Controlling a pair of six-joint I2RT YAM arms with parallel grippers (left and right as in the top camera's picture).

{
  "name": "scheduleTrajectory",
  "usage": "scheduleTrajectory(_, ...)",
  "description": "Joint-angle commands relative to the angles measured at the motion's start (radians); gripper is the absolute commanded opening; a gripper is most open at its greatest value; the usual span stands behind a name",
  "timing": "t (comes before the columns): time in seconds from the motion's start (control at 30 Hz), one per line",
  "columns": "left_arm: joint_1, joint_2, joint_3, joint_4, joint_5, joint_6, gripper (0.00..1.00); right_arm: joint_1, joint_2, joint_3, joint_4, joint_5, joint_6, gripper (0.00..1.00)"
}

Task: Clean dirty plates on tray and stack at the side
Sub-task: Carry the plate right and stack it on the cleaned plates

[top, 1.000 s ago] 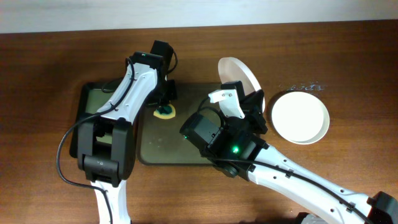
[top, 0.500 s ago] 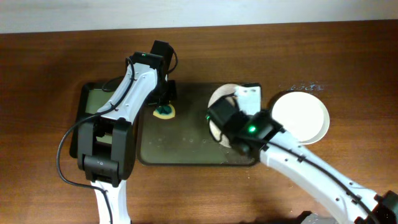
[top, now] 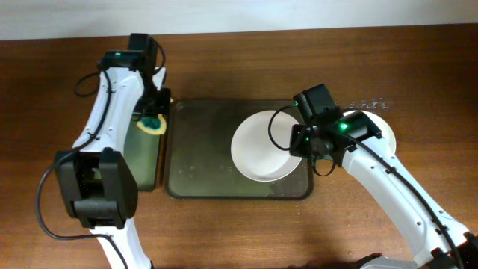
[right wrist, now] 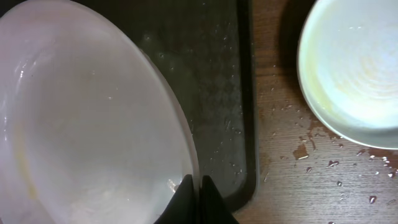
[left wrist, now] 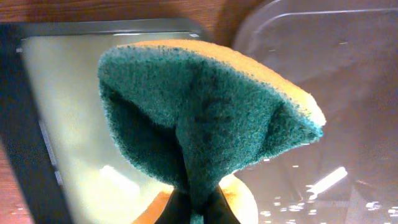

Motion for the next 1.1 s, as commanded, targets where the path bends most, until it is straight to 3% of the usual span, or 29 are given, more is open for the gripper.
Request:
scheduleTrajectory(0.0, 0.060, -0.026, 0.013, -0.004, -0.014, 0.106, 0.00, -0.005, -0.017, 0.011, 0.004, -0.021, -0.006, 0.04)
scheduleTrajectory(0.23, 0.155, -0.019, -0.047, 0.016, -0.013, 0.114, 0.00, -0.005, -0.017, 0.011, 0.006, -0.020, -0.006, 0.04)
scheduleTrajectory(0.5, 0.145, -0.017, -0.220, 0.092, 0.040, 0.114, 0.03, -0.005, -0.017, 0.011, 0.010, -0.020, -0.006, 0.04)
scheduleTrajectory(0.53, 0.145, -0.017, -0.237, 0.090, 0.040, 0.113, 0.31, -0.005, -0.017, 0.011, 0.010, -0.020, -0.006, 0.04)
scheduleTrajectory(0.57, 0.145, -0.017, -0.238, 0.087, 0.040, 0.100, 0.69, -0.005, -0.017, 0.011, 0.010, -0.020, -0.006, 0.04)
scheduleTrajectory(0.6, 0.145, -0.017, -0.238, 0.087, 0.040, 0.087, 0.91, -0.005, -0.017, 0.011, 0.010, -0.020, -0.006, 0.04)
scheduleTrajectory(0.63, 0.145, -0.017, -0.234, 0.087, 0.040, 0.083, 0.99, -0.005, -0.017, 0.011, 0.010, -0.020, -0.006, 0.04)
scheduleTrajectory(0.8, 0.145, -0.031, -0.095, 0.013, 0.050, 0.053, 1.00, -0.005, -0.017, 0.011, 0.010, -0.023, -0.006, 0.04)
scheduleTrajectory(1.07, 0.087, -0.082, 0.143, -0.061, 0.202, 0.053, 0.99, -0.061, -0.017, 0.011, 0.014, -0.129, -0.034, 0.04)
